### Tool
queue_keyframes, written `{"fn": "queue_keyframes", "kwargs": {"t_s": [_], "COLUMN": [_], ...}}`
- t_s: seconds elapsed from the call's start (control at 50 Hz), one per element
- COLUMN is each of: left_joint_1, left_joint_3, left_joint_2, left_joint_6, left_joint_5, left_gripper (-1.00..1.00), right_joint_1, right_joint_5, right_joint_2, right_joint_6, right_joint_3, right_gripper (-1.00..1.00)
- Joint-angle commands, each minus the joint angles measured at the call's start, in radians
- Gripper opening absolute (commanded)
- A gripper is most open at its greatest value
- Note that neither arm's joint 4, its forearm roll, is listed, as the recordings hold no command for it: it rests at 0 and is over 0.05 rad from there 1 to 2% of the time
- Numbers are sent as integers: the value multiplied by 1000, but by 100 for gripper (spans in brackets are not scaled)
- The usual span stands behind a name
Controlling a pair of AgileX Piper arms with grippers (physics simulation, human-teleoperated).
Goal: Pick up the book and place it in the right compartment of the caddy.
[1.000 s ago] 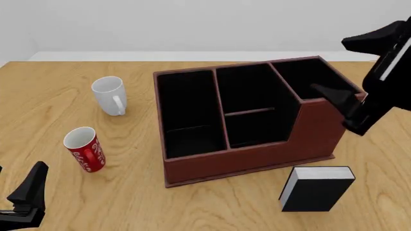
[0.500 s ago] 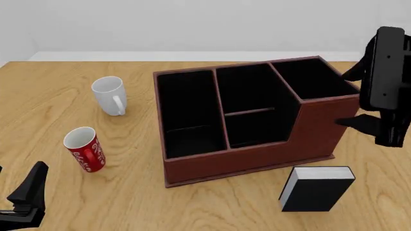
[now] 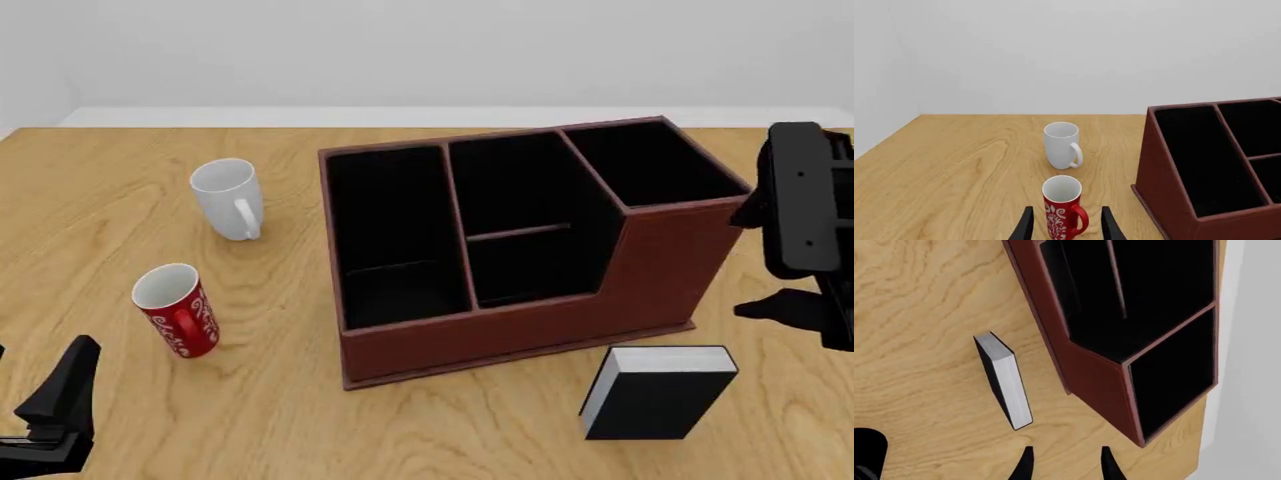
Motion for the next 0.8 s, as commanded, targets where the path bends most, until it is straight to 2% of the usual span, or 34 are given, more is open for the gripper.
{"fn": "queue_keyframes", "kwargs": {"t_s": [0.02,0.26,0.52,0.6,0.7,0.72,0.8], "left_joint_1": [0,0,0,0,0,0,0], "left_joint_3": [0,0,0,0,0,0,0], "left_joint_2": [0,0,0,0,0,0,0], "left_joint_6": [0,0,0,0,0,0,0], "left_joint_5": [0,0,0,0,0,0,0], "left_gripper": [100,100,100,100,100,100,100], "right_joint_1": [53,128,171,204,195,207,212], "right_joint_5": [9,-4,-39,-49,-89,-87,-105], "right_joint_2": [14,25,48,62,81,91,102], "right_joint_6": [38,93,137,172,174,196,204], "right_joint_3": [41,77,98,103,121,113,117], "right_gripper": [100,100,100,100,100,100,100]}}
